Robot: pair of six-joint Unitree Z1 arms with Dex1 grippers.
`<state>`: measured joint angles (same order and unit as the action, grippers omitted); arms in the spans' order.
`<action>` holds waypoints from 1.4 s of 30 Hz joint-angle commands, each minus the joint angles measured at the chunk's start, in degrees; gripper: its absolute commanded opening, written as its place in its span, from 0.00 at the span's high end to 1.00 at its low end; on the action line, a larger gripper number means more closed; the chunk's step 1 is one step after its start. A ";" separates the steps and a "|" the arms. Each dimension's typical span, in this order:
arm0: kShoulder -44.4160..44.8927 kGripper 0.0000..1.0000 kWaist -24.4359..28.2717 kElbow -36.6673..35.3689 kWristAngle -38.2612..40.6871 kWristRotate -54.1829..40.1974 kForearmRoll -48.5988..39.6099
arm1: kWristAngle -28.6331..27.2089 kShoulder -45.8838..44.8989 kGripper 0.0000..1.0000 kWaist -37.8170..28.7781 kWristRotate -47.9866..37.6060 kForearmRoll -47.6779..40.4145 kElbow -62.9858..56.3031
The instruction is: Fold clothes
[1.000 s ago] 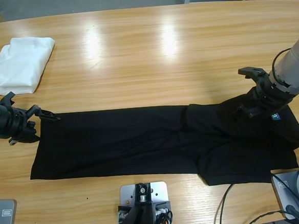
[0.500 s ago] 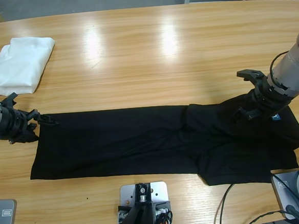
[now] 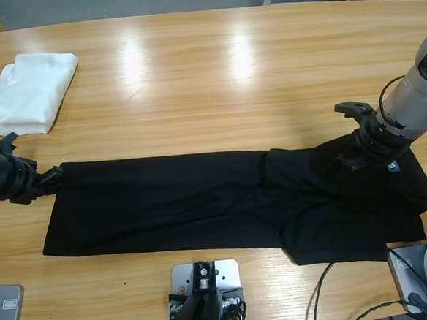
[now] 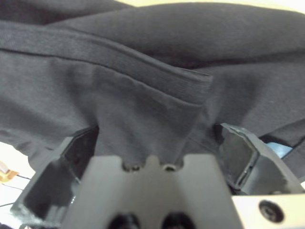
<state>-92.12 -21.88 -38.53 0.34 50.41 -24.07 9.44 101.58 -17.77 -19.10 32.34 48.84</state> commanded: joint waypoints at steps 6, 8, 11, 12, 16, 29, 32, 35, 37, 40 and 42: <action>2.70 1.00 -0.09 -2.30 -5.00 1.75 0.50 | 1.44 4.05 0.00 -2.13 -0.85 -1.66 -1.74; 2.56 1.00 -0.09 -1.95 -4.93 1.98 0.52 | 1.45 3.78 0.00 -2.27 -0.94 -1.66 -1.74; 1.90 1.00 -0.08 -0.82 -3.86 -0.56 -0.29 | 1.65 0.30 0.00 -2.27 -1.02 -1.49 -1.93; 1.46 0.97 0.28 -0.19 -0.99 -3.75 -0.45 | 2.10 -1.42 0.00 -2.27 -1.11 -1.49 -1.98; 1.86 0.23 1.84 2.74 5.88 -14.16 -0.98 | 1.95 -5.34 0.00 -2.27 -2.83 -0.68 -2.23; -2.25 0.13 8.03 0.99 10.84 -21.81 -0.66 | -7.81 -10.86 0.00 -2.27 -9.95 6.60 -2.70; -5.82 0.17 9.07 -1.35 16.09 -26.48 -0.70 | -8.02 -11.12 0.00 -2.27 -10.08 6.60 -2.79; -9.76 0.17 9.72 2.46 21.17 -27.78 4.14 | -8.58 -11.14 0.00 -2.27 -10.48 6.51 -2.84; -9.65 0.17 9.17 3.27 21.58 -27.94 5.09 | -8.86 -11.04 0.00 -2.27 -10.67 6.35 -2.88; -10.04 0.18 7.99 3.87 21.16 -26.94 5.09 | -9.01 -10.97 0.00 -2.27 -10.83 6.07 -2.97; -10.57 0.18 6.22 3.82 20.70 -26.34 5.05 | -9.01 -11.26 0.00 -2.27 -11.04 6.07 -3.05</action>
<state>-97.65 -12.95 -37.74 21.18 23.46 -20.18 1.56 90.94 -19.43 -29.11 38.11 47.64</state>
